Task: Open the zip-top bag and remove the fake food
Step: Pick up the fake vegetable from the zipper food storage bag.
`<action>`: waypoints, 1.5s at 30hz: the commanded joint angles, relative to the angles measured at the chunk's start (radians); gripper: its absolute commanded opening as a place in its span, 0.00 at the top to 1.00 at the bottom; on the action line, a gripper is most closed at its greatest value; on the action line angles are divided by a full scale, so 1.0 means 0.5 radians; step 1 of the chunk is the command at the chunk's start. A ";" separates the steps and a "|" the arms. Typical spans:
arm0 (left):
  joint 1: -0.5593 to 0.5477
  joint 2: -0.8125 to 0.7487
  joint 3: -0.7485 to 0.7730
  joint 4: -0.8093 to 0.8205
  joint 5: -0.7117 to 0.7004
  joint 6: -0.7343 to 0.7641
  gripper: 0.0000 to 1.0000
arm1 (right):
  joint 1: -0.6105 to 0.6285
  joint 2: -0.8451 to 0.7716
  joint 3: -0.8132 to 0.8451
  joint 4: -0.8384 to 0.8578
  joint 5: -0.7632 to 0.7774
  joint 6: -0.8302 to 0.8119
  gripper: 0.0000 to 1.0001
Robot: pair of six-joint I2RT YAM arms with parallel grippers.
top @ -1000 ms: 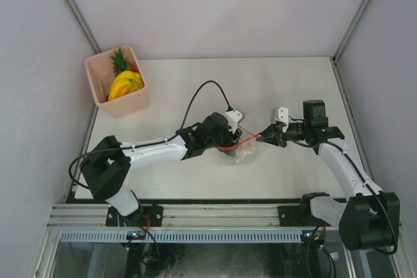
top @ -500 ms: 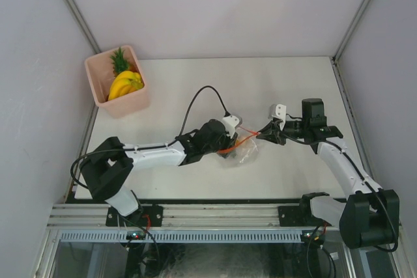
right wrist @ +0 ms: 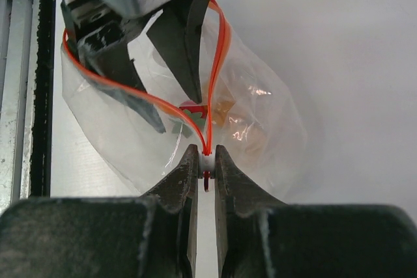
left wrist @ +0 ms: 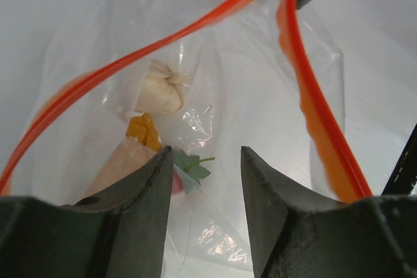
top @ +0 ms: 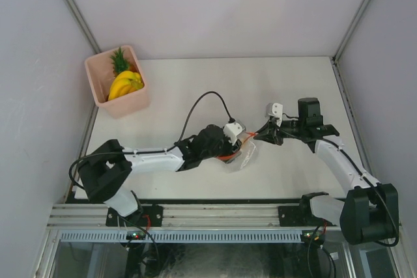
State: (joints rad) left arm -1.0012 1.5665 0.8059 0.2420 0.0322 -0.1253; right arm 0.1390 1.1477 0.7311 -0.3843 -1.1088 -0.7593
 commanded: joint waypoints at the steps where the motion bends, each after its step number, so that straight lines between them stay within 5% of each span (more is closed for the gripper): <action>1: -0.038 0.066 -0.062 0.180 -0.048 0.225 0.49 | 0.013 0.009 -0.005 0.049 -0.045 0.021 1.00; 13: -0.065 0.227 -0.016 0.155 -0.297 0.172 0.49 | 0.013 0.017 -0.007 0.057 -0.047 0.033 1.00; 20: -0.094 -0.017 -0.056 0.264 -0.154 0.169 0.51 | 0.013 0.009 -0.005 0.044 -0.113 0.019 1.00; 24: -0.054 -0.042 0.012 0.243 -0.008 0.068 0.65 | 0.014 -0.035 -0.008 -0.003 -0.252 -0.027 1.00; 27: -0.006 -0.032 0.039 0.245 0.092 -0.059 0.67 | 0.013 -0.079 -0.007 -0.047 -0.358 -0.069 1.00; 38: 0.152 0.147 0.131 0.191 0.112 -0.204 0.54 | 0.128 -0.121 -0.006 -0.346 -0.490 -0.451 1.00; 45: 0.186 0.201 0.172 0.309 0.336 -0.144 0.49 | 0.148 -0.063 -0.007 -0.239 -0.333 -0.330 0.95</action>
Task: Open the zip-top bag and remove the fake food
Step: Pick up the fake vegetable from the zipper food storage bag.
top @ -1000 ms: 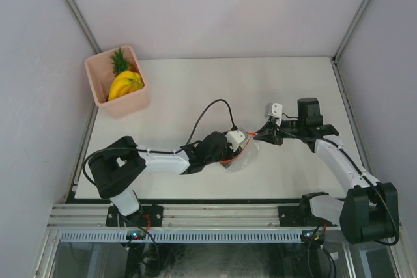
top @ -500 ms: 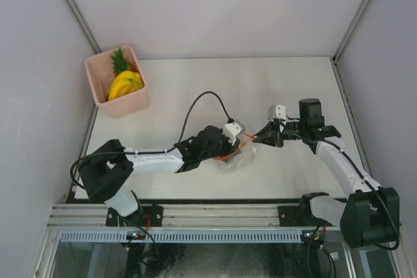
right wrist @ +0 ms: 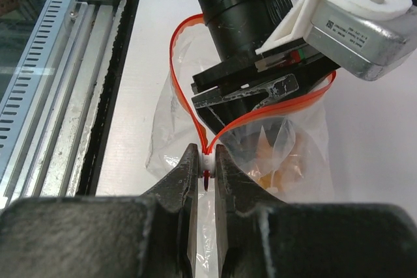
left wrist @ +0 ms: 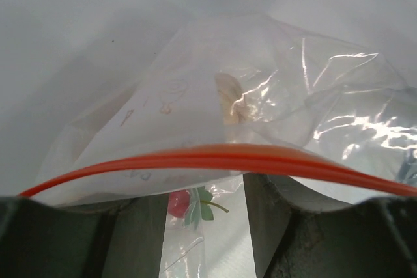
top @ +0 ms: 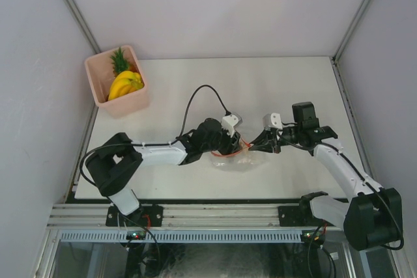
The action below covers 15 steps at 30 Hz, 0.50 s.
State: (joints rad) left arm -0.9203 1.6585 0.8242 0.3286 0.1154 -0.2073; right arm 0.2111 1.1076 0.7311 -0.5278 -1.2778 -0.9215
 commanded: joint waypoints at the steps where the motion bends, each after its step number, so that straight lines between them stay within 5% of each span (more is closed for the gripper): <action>1: 0.024 0.019 0.136 0.144 0.199 0.011 0.49 | 0.004 0.015 -0.005 0.043 -0.003 -0.009 0.93; 8: 0.038 -0.056 0.029 0.153 0.253 -0.089 0.65 | -0.096 -0.050 0.089 -0.190 -0.165 -0.156 0.77; 15: 0.070 -0.224 -0.074 0.150 0.427 -0.089 0.66 | -0.359 -0.083 0.185 -0.363 -0.221 -0.209 0.76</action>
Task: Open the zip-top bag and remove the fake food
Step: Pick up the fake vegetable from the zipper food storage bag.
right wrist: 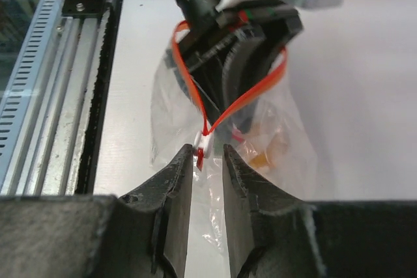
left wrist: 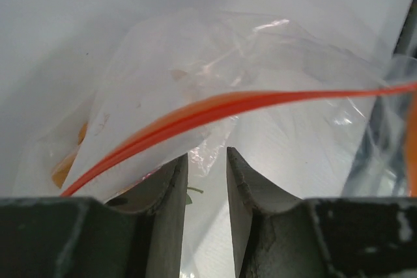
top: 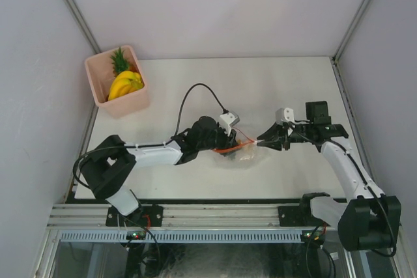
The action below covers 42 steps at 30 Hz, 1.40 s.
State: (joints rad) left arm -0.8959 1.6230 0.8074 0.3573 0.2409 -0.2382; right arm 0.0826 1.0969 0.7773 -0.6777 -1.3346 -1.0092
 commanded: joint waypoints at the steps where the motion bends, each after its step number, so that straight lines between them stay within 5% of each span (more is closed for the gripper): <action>1: 0.028 -0.157 -0.034 0.092 0.238 -0.023 0.66 | -0.124 -0.060 0.093 -0.021 -0.086 0.027 0.76; 7: 0.034 -0.038 0.081 -0.032 0.522 0.002 0.64 | -0.145 0.021 0.002 0.635 0.354 0.922 0.68; 13: 0.037 0.107 0.151 -0.102 0.470 0.055 0.63 | -0.136 0.223 -0.006 0.839 0.678 1.271 0.52; 23: 0.055 0.186 0.223 -0.218 0.249 0.096 0.50 | 0.097 0.631 0.014 1.310 1.172 2.242 0.49; 28: 0.078 0.236 0.272 -0.310 0.181 0.120 0.46 | 0.159 0.840 0.050 1.394 1.237 2.433 0.48; 31: 0.093 0.253 0.294 -0.393 0.077 0.140 0.44 | 0.161 0.936 0.073 1.333 1.252 2.390 0.52; 36: 0.118 0.244 0.303 -0.483 -0.013 0.129 0.42 | 0.176 0.985 0.133 1.203 1.311 2.294 0.81; 42: 0.129 0.173 0.337 -0.630 -0.127 0.157 0.35 | 0.212 1.024 0.183 1.102 1.325 2.245 0.94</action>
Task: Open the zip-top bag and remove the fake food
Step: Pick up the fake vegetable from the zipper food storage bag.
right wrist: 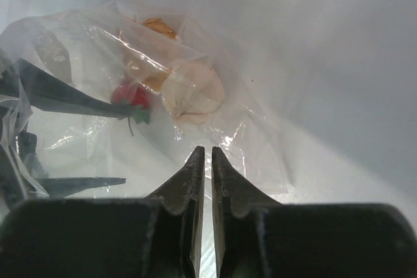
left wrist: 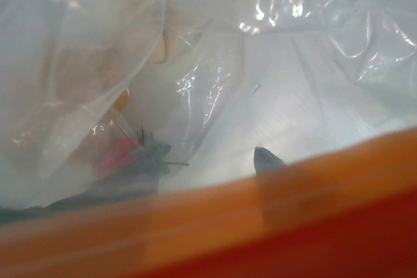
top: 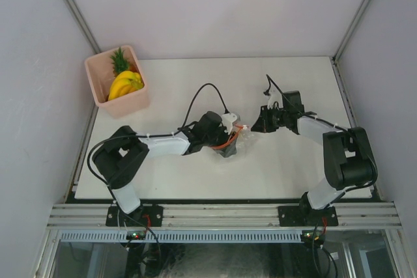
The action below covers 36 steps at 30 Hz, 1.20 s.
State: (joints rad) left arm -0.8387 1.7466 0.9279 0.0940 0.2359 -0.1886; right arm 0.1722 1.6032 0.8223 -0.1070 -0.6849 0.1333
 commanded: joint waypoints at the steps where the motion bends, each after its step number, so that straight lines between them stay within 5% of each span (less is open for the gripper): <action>1: 0.017 -0.084 0.103 -0.116 -0.123 0.063 0.35 | 0.042 0.021 0.102 -0.057 0.023 -0.052 0.94; 14: 0.158 0.066 0.290 0.060 -0.142 -0.151 0.36 | 0.233 0.248 0.252 -0.341 0.019 -0.155 0.92; 24: 0.174 0.018 0.344 -0.331 -0.274 0.013 0.37 | 0.278 0.245 0.282 -0.366 0.032 -0.192 0.86; 36: 0.198 -0.229 0.252 -0.515 -0.159 0.087 0.53 | -0.048 -0.121 0.283 -0.364 -0.637 -0.480 0.54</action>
State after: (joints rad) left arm -0.7502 1.7107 1.0409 -0.1486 0.1177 -0.1707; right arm 0.1936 1.6222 0.9253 -0.2947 -0.8249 0.0017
